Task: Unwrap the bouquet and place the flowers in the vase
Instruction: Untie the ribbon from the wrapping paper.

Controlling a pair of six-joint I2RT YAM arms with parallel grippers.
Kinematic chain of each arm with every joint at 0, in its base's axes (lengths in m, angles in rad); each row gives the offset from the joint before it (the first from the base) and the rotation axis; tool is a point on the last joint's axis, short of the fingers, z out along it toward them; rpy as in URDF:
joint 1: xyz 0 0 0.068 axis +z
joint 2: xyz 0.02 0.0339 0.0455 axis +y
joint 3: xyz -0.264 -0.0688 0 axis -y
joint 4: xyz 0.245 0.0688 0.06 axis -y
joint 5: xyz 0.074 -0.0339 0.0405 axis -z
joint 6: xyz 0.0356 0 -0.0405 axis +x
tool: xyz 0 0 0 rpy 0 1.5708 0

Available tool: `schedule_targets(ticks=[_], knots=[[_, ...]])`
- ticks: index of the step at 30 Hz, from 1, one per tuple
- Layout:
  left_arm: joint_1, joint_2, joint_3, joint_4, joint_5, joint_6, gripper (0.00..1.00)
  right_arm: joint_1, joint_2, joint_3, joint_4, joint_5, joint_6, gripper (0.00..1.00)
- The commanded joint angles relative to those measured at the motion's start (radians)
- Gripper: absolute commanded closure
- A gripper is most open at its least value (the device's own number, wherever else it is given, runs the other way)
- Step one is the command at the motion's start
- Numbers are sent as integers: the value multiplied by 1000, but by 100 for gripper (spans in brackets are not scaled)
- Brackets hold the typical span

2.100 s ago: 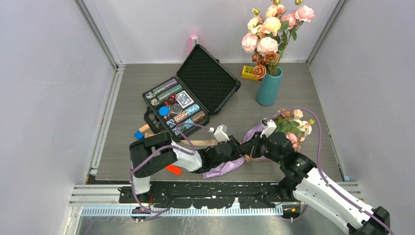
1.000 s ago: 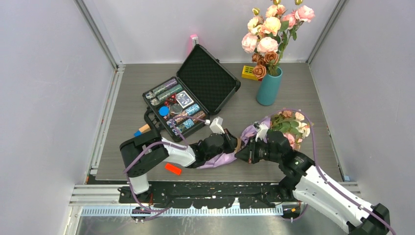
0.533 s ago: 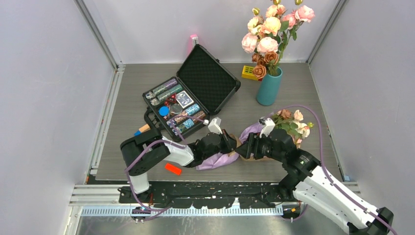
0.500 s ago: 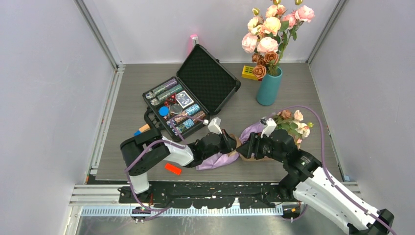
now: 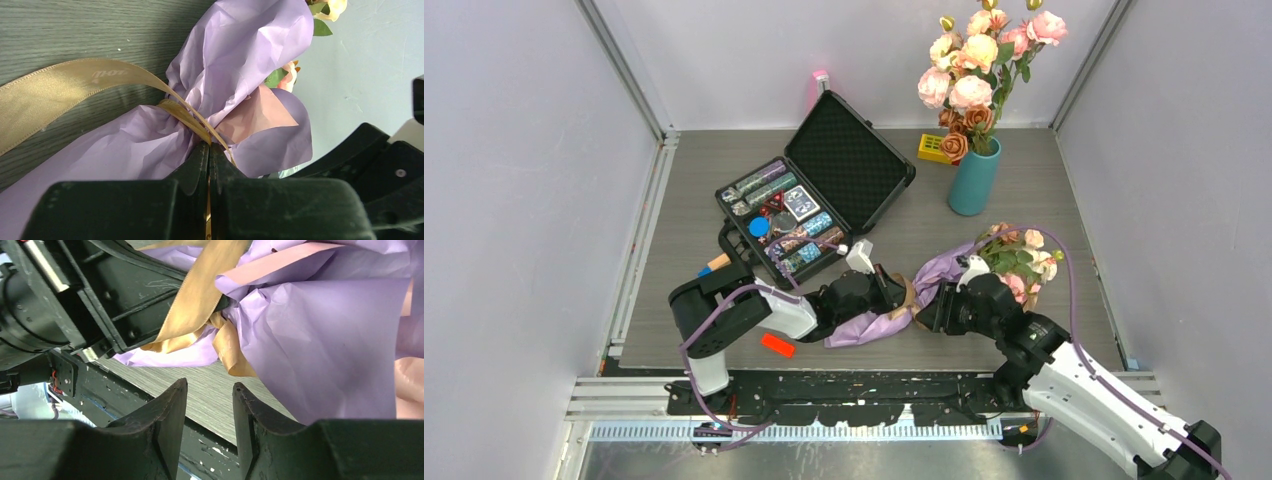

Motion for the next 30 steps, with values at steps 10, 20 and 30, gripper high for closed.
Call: schedule_targets(ticks=[10,20,30], knots=[[10,-23,-7,74,17,6,100,4,153,-78,303,18,47,57],[31,-48,-32,100,16,-8,100,4,204,-84,304,141,80,93],[67,-96,-65,129,14,-14,100,4,164,-102,170,229,164,100]])
